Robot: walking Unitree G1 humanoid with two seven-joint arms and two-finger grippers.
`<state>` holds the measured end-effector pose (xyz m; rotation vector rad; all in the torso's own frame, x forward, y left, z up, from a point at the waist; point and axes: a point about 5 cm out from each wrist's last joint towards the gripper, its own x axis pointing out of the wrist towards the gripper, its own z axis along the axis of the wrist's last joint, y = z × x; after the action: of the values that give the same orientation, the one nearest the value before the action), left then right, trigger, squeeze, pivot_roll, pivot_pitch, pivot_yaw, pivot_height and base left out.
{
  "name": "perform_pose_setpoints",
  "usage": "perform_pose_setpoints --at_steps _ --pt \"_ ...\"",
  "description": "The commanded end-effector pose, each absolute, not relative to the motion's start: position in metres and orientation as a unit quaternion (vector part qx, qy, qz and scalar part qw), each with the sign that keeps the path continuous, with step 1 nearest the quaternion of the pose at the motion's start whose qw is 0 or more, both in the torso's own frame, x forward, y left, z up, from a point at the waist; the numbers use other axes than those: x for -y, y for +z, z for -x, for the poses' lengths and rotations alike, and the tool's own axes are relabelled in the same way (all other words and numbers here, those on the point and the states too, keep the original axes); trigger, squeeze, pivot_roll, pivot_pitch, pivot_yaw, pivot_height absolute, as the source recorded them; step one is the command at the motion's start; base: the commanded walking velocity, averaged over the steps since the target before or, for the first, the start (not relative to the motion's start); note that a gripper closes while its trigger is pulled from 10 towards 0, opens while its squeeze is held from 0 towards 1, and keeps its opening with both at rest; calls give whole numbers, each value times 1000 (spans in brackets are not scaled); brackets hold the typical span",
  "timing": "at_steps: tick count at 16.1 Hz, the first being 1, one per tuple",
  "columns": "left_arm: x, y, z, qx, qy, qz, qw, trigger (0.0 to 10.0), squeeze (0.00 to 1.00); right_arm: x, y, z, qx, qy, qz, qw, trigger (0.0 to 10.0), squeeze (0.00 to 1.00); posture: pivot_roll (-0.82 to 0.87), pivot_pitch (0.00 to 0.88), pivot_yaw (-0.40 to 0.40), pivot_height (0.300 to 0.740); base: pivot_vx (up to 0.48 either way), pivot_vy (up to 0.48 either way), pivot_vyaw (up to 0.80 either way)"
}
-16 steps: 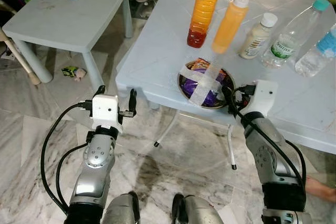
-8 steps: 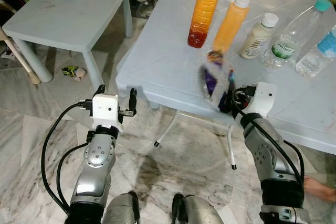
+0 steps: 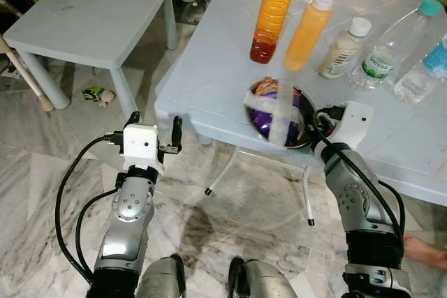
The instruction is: Restocking fridge
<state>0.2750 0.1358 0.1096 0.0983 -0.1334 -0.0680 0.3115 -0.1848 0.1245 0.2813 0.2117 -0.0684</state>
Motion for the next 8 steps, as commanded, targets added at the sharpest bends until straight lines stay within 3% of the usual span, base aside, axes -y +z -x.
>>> perform_pose_setpoints --at_steps 1,8 --pt "-134 109 -276 67 -35 -52 996 10000 0 187 123 -311 -110 -42 -143 983 10000 1000 12 154 -78 740 0 0 0" --pt "-133 110 -276 69 -37 -53 996 10000 0 190 122 -311 -117 -47 -119 985 10000 1000 11 150 -78 740 0 0 0"
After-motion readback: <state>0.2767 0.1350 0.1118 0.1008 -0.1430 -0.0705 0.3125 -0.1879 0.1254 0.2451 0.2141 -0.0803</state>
